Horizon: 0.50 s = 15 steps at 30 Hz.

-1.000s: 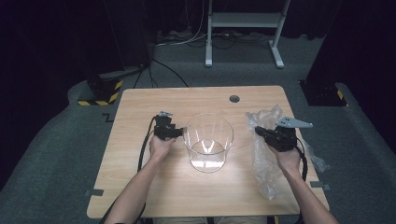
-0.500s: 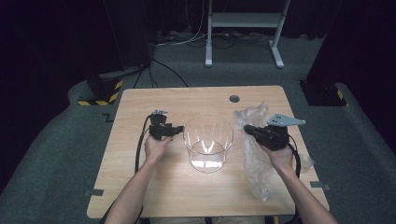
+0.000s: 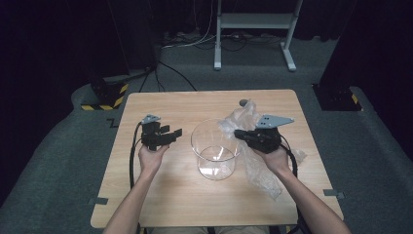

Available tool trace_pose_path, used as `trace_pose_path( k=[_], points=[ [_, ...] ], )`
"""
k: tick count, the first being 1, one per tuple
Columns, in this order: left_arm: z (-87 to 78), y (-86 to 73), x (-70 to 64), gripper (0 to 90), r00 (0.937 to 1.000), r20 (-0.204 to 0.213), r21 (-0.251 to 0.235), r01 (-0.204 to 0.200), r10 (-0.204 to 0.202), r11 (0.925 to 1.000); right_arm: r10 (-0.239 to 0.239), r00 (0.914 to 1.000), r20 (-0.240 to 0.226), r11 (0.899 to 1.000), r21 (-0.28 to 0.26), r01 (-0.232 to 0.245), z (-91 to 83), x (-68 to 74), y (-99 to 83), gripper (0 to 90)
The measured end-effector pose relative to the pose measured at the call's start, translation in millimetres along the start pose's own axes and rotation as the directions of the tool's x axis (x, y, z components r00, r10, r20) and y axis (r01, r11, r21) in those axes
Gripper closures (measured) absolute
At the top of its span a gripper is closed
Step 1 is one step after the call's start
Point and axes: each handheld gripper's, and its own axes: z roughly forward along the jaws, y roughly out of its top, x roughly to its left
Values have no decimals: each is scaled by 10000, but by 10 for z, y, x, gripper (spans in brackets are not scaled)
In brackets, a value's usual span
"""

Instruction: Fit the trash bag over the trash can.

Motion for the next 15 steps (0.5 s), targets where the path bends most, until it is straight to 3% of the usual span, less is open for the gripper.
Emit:
trace_pose_path(
  k=[7, 15],
  points=[
    [-211, 49, -154, 391, 9977, 662, -735, -124, 173, 9972, -249, 9976, -642, 9987, 419, 277, 175, 76, 59, 871],
    [-295, 170, -445, 407, 9831, 1568, -992, -795, 945, 9919, -614, 9930, -1013, 9945, 786, 695, 263, 171, 88, 871]
  ],
)
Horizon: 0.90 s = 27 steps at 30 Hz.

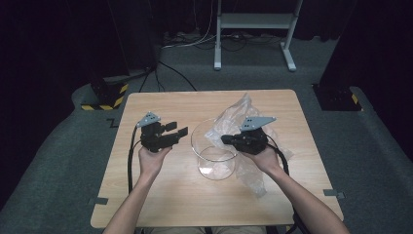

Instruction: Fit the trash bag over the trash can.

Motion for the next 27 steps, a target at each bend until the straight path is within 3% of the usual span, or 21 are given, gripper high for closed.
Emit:
trace_pose_path(
  k=[8, 14, 17, 21, 24, 27],
  points=[
    [109, 78, -204, 412, 9950, 517, 354, -870, 851, 9956, 127, 9999, -106, 9995, 285, -124, 13, 22, -25, 870],
    [201, 138, -469, 433, 9809, 884, 462, -1776, 1731, 9830, 166, 9996, -210, 9989, 451, -156, 27, 72, -40, 853],
    [299, 153, -578, 441, 9759, 1074, 789, -1988, 1899, 9769, 171, 9996, -231, 9984, 535, -159, 25, 104, -54, 853],
    [459, 150, -640, 447, 9723, 1002, 1432, -2240, 2110, 9640, 177, 9995, -281, 9982, 575, -160, 8, 141, -82, 835],
    [560, 142, -643, 444, 9711, 982, 1789, -2324, 2177, 9560, 215, 9994, -263, 9985, 515, -201, -21, 160, -98, 762],
    [630, 139, -648, 438, 9706, 925, 1923, -2365, 2223, 9524, 238, 9997, 74, 9992, 330, -241, -79, 174, -113, 676]
  ],
)
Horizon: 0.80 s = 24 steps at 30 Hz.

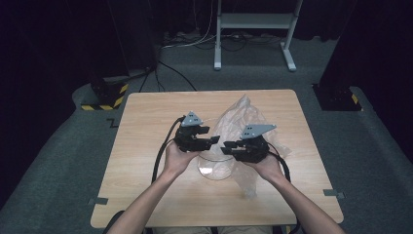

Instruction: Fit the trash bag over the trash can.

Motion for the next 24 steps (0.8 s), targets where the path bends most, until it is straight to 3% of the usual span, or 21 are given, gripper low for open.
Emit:
trace_pose_path(
  k=[5, 8, 11, 16, 19, 24],
  points=[
    [82, 8, -9, 432, 9999, -68, 264, -99, 101, 9996, 244, 9953, 936, 9978, -633, -185, -200, -3, -19, 559],
    [114, 7, -8, 432, 9999, -93, 328, -95, 98, 9994, 715, 9829, 1698, 9939, -956, -558, -325, -74, -48, 503],
    [138, 6, -13, 433, 9999, -112, 373, -116, 120, 9992, 1505, 9666, 2075, 9838, -1280, -1257, -420, -224, -121, 488],
    [152, 5, -24, 433, 9995, -218, 438, -225, 235, 9988, 2781, 9433, 1814, 9561, -1465, -2537, -445, -432, -270, 484],
    [159, 0, -34, 432, 9995, -224, 424, -210, 220, 9989, 3195, 9383, 1323, 9424, -1477, -3001, -415, -475, -294, 515],
    [190, -8, -64, 429, 9982, -364, 504, -459, 478, 9977, 3533, 9320, 807, 9280, -1557, -3383, -412, -507, -302, 583]
  ],
)
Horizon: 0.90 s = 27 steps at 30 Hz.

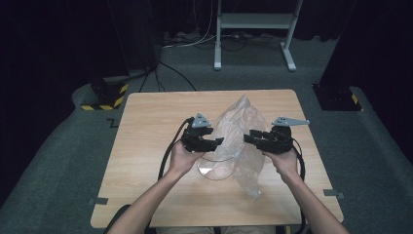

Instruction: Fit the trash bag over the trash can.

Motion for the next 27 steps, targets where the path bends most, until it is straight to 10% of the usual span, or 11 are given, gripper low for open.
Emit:
trace_pose_path(
  k=[14, 21, 27],
  points=[
    [0, -10, 3, 416, 9999, 68, -260, 129, -127, 9996, -870, 9959, 242, 9961, 188, 866, 145, 137, 69, 748],
    [-15, -22, -1, 389, 9986, 322, -570, 438, -420, 9974, -2660, 9558, 1251, 9632, -47, 2686, 90, 296, 112, 898],
    [-152, -39, 6, 363, 9989, -24, -1064, 473, -479, 9932, -3674, 9283, 573, 9301, 301, 3662, 218, 490, 160, 899]
  ],
)
